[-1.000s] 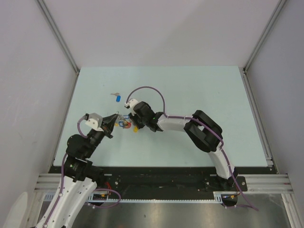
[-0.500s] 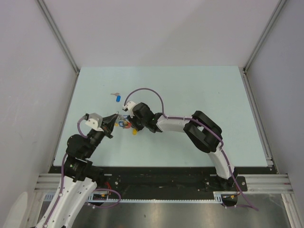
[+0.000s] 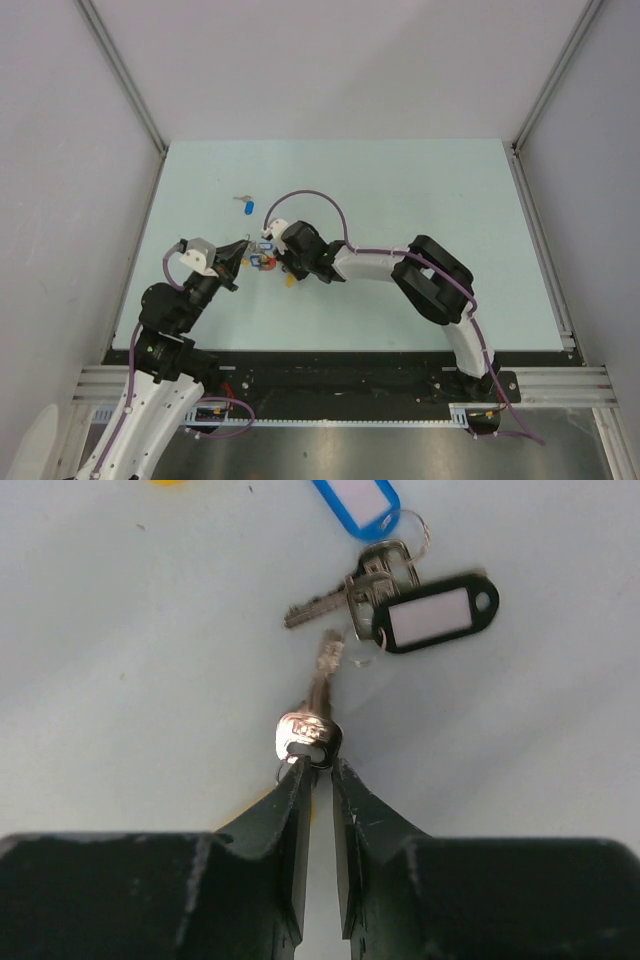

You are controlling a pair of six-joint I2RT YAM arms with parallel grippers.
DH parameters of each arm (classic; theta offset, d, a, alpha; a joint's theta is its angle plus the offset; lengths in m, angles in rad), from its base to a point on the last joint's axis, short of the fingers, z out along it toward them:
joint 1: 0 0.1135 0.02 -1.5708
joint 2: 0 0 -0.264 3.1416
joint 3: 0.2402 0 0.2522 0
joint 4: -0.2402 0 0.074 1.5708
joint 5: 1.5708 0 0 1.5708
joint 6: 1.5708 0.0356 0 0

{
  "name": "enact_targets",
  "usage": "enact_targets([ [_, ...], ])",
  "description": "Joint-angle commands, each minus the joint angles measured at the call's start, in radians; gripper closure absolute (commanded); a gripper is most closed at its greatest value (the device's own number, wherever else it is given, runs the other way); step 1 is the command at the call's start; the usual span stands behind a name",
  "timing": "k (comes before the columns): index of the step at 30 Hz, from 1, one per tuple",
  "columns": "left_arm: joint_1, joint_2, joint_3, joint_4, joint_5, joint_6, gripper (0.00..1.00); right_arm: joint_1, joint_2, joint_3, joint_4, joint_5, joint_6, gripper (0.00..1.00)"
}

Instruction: Put the keys on the keyring

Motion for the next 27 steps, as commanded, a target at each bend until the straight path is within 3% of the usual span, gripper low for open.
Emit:
enact_targets([
  [1,-0.006,-0.01,0.035,0.044,0.011,0.009,1.0,-0.008,-0.106,-0.11,-0.093,0.105,-0.023,0.83],
  [8,-0.012,-0.01,0.035,0.047,0.014,0.008,1.0,-0.048,-0.241,-0.271,-0.179,0.122,0.0,0.83],
  [21,-0.013,-0.018,0.036,0.044,0.006,0.008,1.0,-0.048,-0.377,-0.275,-0.266,0.096,-0.052,0.78],
  [27,-0.013,-0.019,0.035,0.043,0.005,0.008,1.0,-0.04,-0.358,-0.244,-0.309,0.071,-0.093,0.78],
])
